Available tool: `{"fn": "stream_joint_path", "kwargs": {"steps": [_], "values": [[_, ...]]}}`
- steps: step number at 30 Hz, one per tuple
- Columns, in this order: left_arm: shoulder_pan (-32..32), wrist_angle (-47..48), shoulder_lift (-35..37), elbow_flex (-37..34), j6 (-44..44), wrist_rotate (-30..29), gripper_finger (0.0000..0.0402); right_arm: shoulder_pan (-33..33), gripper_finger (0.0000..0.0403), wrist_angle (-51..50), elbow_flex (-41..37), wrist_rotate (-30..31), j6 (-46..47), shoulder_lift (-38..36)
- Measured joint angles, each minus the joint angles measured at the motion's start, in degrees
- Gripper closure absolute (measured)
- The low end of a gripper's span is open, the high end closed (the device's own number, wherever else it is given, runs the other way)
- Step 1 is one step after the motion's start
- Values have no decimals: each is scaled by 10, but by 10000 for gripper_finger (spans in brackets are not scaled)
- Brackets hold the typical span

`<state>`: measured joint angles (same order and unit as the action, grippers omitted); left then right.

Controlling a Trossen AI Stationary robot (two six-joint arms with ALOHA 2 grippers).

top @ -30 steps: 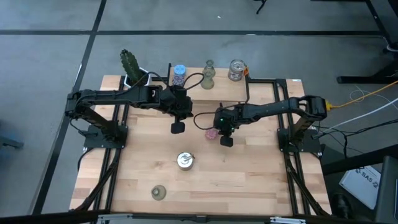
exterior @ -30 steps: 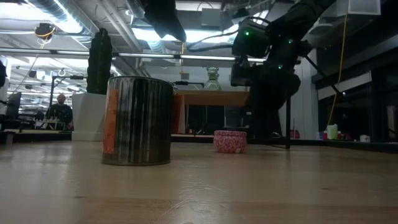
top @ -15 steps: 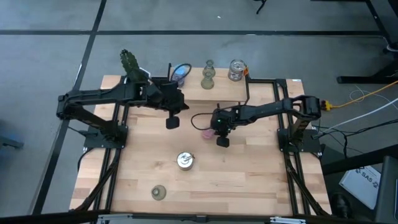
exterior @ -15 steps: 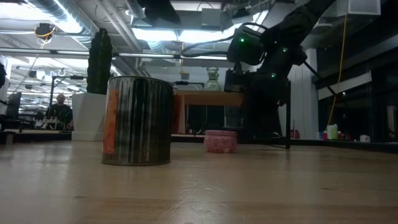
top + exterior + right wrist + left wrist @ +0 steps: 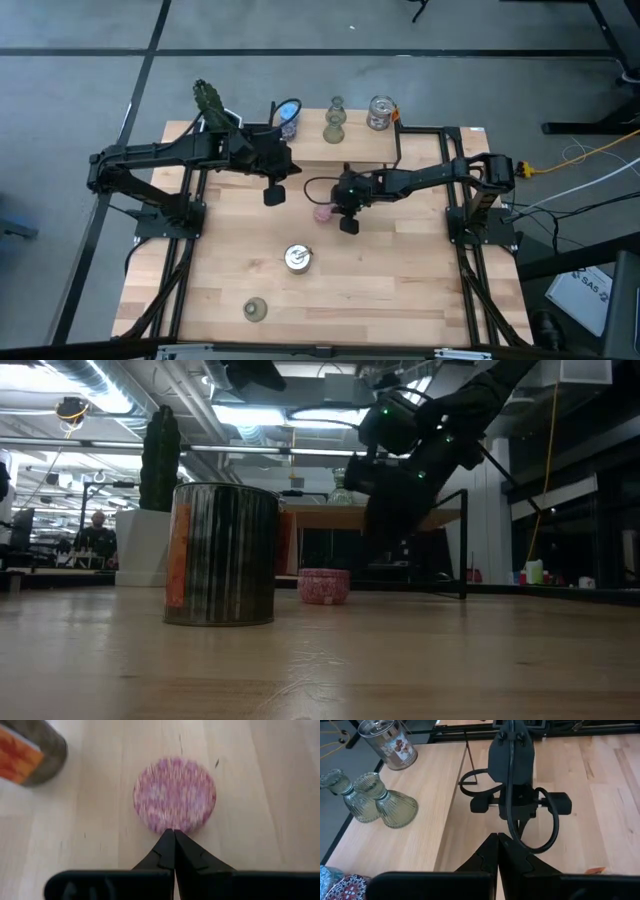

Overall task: Pick & Place candle stick holders
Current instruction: Put the pink scented candle aligned with the red scented candle on the shelf

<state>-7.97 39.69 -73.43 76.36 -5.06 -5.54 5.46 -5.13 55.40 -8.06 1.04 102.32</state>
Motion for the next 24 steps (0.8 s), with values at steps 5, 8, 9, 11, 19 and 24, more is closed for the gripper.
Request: {"fn": "stream_joint_path", "kwargs": {"steps": [5, 8, 9, 11, 19, 24], "values": [[0, 0, 0, 0, 0, 0, 400, 0, 402, 42, 0, -1, 0, 0], [0, 0, 0, 0, 0, 0, 400, 0, 402, 44, 0, -1, 0, 0], [0, 0, 0, 0, 0, 0, 400, 0, 402, 43, 0, -1, 0, 0], [0, 0, 0, 0, 0, 0, 400, 0, 402, 40, 0, -1, 9, -2], [0, 0, 0, 0, -1, 0, 400, 0, 402, -30, 5, -2, 45, -2], [0, 0, 0, 0, -2, 0, 400, 0, 402, -64, 5, -1, 41, -2]]}}
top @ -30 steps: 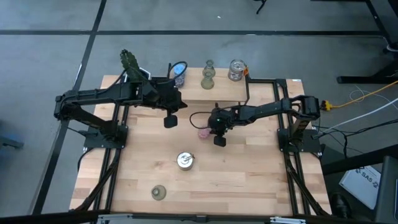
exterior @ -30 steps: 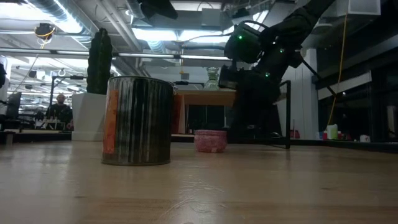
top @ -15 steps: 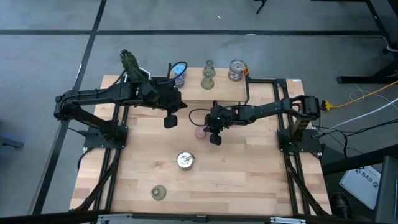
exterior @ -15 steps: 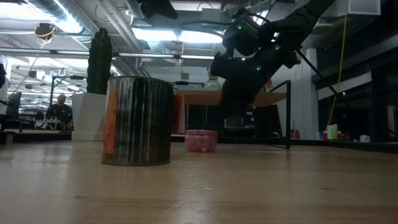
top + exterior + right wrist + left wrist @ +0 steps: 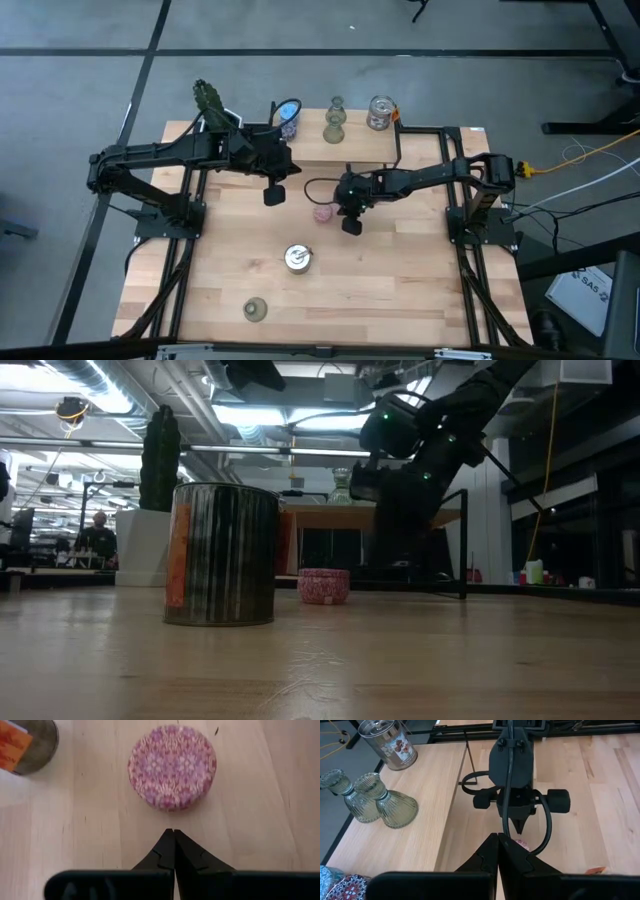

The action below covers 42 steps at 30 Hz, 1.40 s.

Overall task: Pick & Place candle stick holders
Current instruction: Put the pink scented candle aligned with the red scented candle on the shelf

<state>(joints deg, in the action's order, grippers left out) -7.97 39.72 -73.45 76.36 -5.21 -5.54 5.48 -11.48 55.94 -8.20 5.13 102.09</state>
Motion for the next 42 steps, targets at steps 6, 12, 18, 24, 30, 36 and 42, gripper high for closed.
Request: {"fn": "stream_joint_path", "kwargs": {"steps": [6, 12, 18, 24, 30, 36, 42], "values": [[0, 0, 0, 0, 0, 0, 400, 0, 402, -7, 0, 1, 9, -10], [0, 0, 0, 0, 1, 0, 400, 0, 402, -15, 0, 1, 11, -83], [0, -8, -1, 0, 1, 1, 400, 0, 402, -38, 0, 1, 11, -201], [2, -6, -19, 0, 1, 11, 387, 0, 402, -55, 0, 14, 9, -307], [2, -5, -59, 0, 0, 22, 325, 0, 402, -62, 1, 40, 10, -369], [2, -5, -95, 0, 1, 25, 239, 0, 402, -68, 0, 41, 11, -408], [2, -1, -125, 0, 15, 39, 165, 0, 402, -91, 0, 41, 11, -443]]}}
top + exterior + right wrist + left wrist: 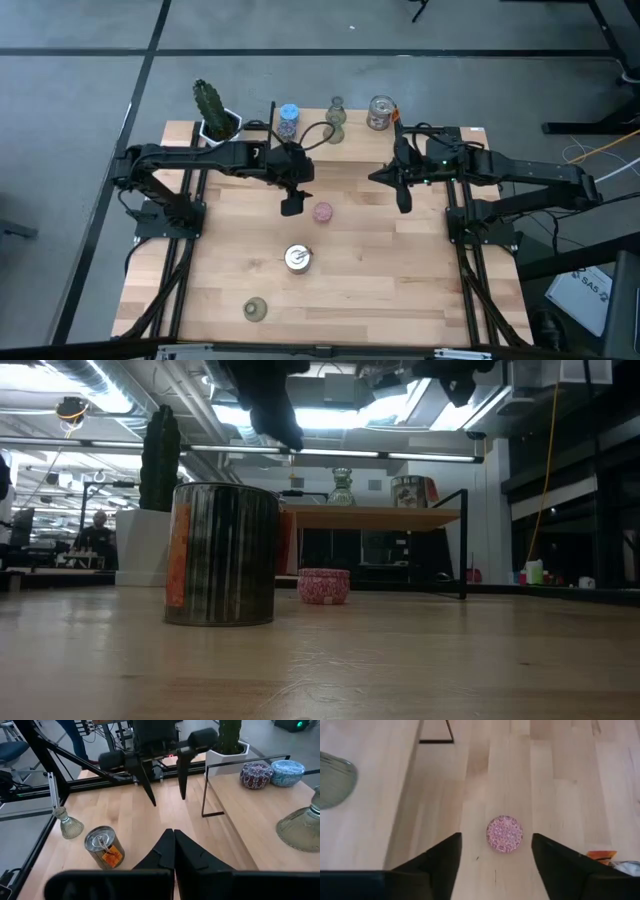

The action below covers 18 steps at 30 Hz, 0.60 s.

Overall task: Pick & Place candle stick holders
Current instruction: Put the pink scented candle aligned with the red scented candle on the shelf

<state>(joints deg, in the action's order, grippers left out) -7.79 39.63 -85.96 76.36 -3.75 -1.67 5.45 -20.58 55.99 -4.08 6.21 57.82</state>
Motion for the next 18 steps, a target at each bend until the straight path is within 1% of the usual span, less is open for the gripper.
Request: {"fn": "stream_joint_path", "kwargs": {"steps": [4, 7, 11, 18], "values": [[0, 0, -19, 0, 0, 4, 128, 0, 402, -18, 0, 0, 10, -12], [0, 0, -34, 0, 0, 18, 109, 0, 402, -31, 0, 0, 15, -17], [0, 1, -60, 0, -13, 31, 92, 0, 402, -34, 0, 0, 19, -17], [0, -2, -119, 0, -39, 32, 72, 0, 402, -34, 0, 0, 20, -17]]}}
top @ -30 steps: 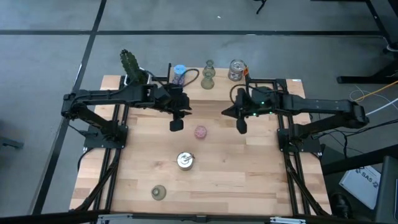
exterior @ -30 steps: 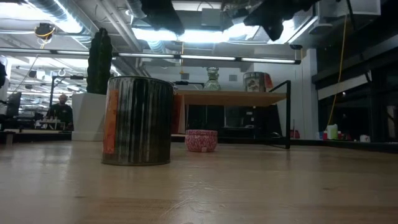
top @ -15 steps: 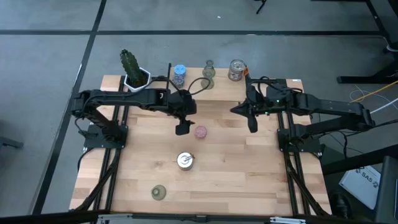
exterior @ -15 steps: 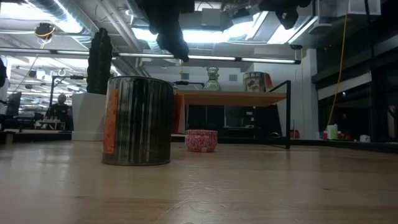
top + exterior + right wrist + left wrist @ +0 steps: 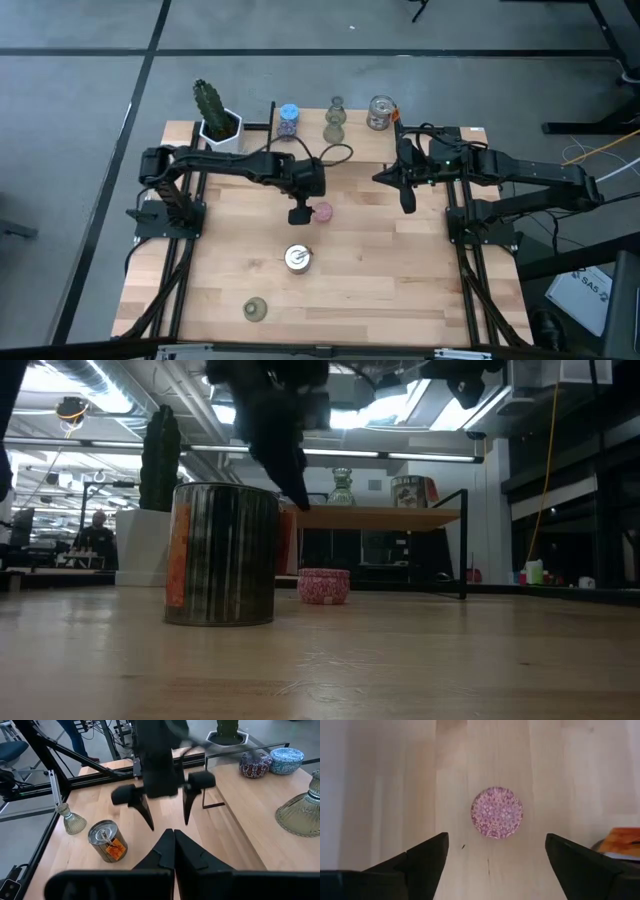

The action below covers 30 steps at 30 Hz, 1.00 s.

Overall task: Pick & Place candle stick holders
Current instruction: Put the pink scented candle aligned with the red scented candle on the shelf

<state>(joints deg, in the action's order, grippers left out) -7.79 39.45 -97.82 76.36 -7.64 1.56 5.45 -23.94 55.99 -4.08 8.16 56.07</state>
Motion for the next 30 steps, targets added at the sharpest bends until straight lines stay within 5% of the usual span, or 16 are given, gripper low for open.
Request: {"fn": "stream_joint_path", "kwargs": {"steps": [30], "values": [[2, -88, -87, 0, -32, 32, 6, 0, 402, -3, 0, 0, 6, 0]]}}
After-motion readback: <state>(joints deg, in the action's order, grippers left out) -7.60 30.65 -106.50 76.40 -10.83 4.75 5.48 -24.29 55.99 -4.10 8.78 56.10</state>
